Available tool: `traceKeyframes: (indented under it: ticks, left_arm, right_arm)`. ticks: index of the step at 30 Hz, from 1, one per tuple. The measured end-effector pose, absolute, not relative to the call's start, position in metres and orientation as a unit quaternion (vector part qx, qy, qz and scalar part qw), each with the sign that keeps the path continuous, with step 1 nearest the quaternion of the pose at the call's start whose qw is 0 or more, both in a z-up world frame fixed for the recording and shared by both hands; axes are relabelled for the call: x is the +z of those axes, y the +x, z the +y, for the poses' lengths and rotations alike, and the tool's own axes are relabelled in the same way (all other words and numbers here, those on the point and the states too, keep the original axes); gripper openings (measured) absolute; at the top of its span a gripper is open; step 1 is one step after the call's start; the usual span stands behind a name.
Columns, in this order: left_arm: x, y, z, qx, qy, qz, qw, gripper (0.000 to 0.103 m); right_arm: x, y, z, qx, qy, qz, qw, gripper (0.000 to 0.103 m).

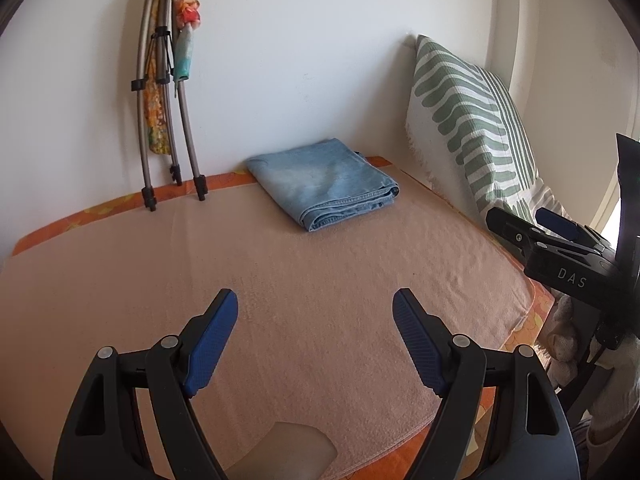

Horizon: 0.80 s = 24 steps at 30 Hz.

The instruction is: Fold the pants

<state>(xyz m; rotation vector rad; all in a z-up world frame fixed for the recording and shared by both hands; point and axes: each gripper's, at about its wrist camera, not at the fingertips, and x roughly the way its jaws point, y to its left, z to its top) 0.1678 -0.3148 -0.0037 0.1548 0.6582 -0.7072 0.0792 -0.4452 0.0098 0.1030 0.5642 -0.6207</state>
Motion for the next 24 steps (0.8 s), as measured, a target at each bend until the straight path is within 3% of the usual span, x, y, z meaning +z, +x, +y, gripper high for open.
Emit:
traceKeyframes:
  ticks: [24]
  left_arm:
    - [-0.0016, 0.1598, -0.3105, -0.327, 0.083, 0.301, 0.892, 0.08]
  right_arm:
    - [0.0115, 0.0771, -0.4395, -0.305, 0.05, 0.267, 0.913, 0.103]
